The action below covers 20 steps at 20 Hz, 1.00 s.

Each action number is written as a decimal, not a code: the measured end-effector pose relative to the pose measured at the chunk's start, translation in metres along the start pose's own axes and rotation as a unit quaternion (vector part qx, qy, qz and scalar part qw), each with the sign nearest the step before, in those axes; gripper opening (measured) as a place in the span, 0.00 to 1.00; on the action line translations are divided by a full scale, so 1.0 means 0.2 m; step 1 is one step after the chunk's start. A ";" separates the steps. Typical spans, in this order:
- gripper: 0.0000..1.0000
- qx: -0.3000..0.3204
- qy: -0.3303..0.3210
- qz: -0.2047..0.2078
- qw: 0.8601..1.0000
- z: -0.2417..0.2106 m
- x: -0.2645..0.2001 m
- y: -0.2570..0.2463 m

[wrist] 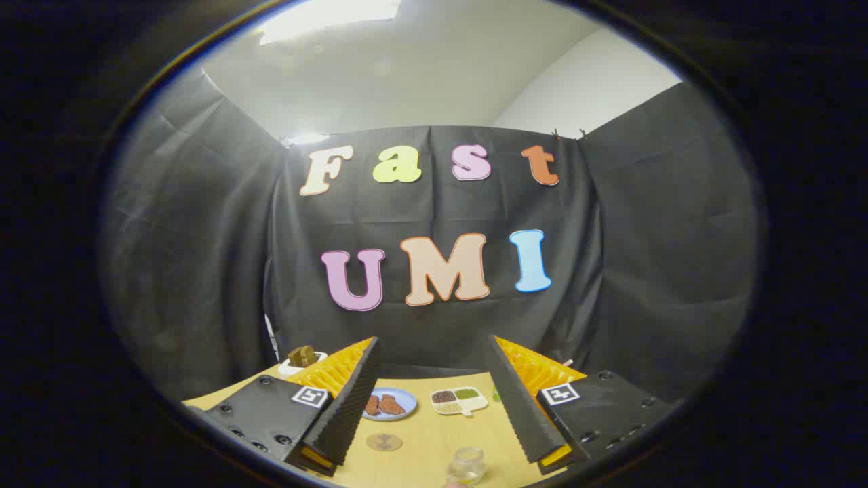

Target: Take the bottle from table, then pour the juice into the cup, finally place the bottle on the coaster

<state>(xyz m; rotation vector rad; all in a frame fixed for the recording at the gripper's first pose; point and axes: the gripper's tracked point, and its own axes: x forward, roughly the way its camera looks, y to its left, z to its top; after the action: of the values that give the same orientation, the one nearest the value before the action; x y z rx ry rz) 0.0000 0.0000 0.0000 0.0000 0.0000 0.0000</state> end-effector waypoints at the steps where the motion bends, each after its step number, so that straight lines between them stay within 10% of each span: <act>1: 0.97 -0.001 0.000 -0.001 1.000 0.00 0.00 -0.01; 20: 0.97 -0.007 -0.010 0.014 1.000 0.02 0.01 0.00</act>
<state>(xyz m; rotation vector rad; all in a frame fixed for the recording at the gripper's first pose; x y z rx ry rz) 0.0022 0.0007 0.0042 -0.0148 -0.0206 0.0279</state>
